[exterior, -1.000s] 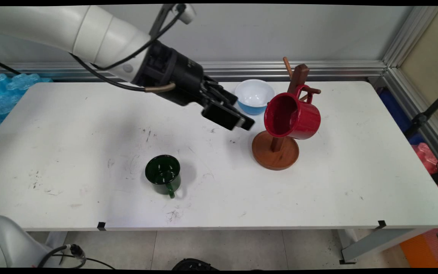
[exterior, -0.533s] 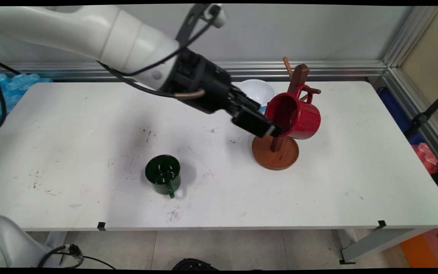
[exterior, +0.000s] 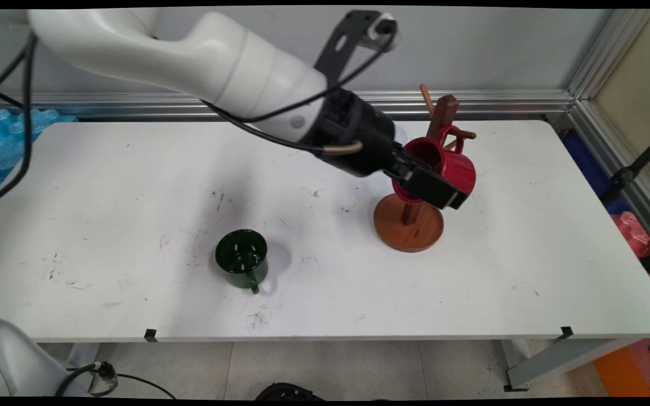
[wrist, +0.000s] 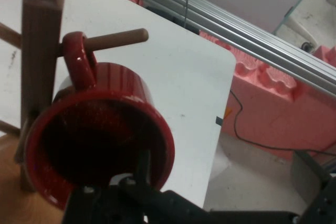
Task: Pick up the red mug from the rack
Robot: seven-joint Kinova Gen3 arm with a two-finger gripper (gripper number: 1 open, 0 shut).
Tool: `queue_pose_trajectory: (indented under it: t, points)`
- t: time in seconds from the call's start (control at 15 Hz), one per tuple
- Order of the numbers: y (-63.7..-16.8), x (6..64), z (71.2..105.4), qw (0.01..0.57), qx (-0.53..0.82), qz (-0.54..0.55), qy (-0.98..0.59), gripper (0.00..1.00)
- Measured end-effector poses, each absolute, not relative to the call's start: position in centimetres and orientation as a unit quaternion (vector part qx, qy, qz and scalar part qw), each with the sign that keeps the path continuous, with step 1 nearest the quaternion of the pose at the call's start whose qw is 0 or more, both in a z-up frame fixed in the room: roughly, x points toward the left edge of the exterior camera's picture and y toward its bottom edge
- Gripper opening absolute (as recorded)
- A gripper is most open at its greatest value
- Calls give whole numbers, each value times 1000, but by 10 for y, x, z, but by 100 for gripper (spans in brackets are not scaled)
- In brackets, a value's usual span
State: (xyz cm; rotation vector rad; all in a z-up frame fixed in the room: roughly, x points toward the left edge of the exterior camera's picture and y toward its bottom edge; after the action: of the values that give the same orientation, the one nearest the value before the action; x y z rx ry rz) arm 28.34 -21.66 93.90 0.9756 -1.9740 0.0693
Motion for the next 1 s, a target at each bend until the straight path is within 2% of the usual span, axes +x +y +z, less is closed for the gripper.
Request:
queue_pose_trajectory:
  t: [1.0]
  points:
    - [-243,232,908,433,440,20,-787,100]
